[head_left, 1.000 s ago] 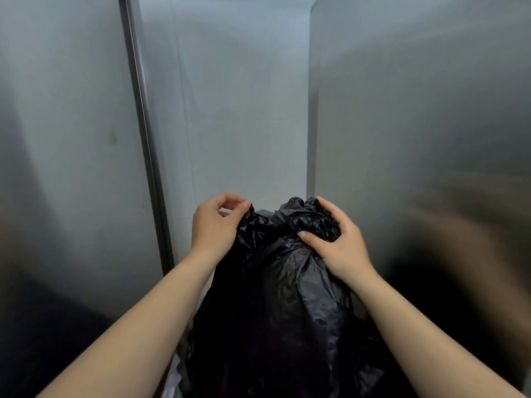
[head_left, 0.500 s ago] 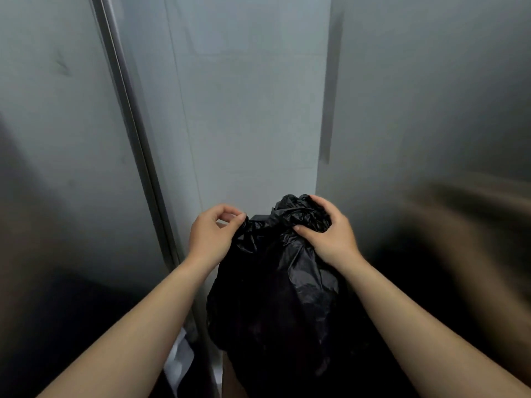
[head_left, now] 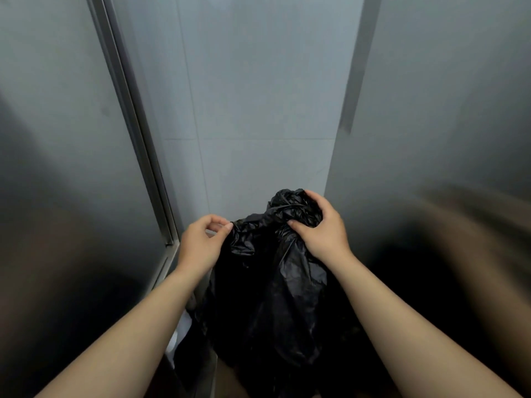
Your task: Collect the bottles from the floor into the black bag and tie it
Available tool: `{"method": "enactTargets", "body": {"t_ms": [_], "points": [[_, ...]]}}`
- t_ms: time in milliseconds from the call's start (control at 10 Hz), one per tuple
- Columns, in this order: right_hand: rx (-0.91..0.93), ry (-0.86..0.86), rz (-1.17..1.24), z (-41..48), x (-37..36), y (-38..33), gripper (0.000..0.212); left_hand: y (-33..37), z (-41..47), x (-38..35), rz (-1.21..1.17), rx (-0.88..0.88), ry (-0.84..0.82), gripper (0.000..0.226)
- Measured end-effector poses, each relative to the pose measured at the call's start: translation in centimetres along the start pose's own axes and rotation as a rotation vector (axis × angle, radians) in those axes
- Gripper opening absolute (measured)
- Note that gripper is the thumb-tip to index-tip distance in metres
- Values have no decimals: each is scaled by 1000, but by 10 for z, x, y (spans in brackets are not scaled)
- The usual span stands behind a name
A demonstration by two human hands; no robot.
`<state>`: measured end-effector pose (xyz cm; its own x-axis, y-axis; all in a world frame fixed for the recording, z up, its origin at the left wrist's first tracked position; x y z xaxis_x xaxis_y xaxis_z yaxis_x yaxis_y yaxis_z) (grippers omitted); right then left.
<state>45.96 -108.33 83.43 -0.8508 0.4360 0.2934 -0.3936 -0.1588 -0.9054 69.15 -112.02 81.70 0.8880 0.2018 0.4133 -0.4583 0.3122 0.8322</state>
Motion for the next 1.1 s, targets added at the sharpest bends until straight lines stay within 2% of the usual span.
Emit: {"method": "enactTargets", "body": {"t_ms": [100, 200, 300, 400, 500, 700, 900, 1100], "points": [[-24, -10, -110, 2, -1, 6, 66, -4, -1, -1, 43, 17, -76, 13], [-102, -65, -282, -5, -3, 22, 71, -20, -12, -8, 11, 114, -253, 11], [-201, -198, -413, -15, -7, 36, 80, -35, -27, -16, 56, 146, -409, 34], [-272, -293, -449, -23, -9, 42, 89, -41, -36, -22, 128, 130, -466, 48], [-318, -291, -489, -28, -6, 40, 92, -39, -37, -24, 184, 115, -502, 59], [-377, -161, -649, -36, 15, 21, 88, -19, -35, -21, 230, 52, -522, 68], [-269, -119, -646, -56, 26, -9, 79, 18, -33, -7, 322, -97, -501, 67], [-147, -120, -604, -75, 41, -36, 82, 55, -50, 9, 376, -264, -420, 67]]}}
Point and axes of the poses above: each hand's wrist, its own z-axis towards the middle knuckle, its own x-axis out of the back of the hand, y = z × x, the point moved 2 cm from there along z, towards the middle knuckle, and after that the axes turned 4 degrees about -x, right-handed, at the moved point
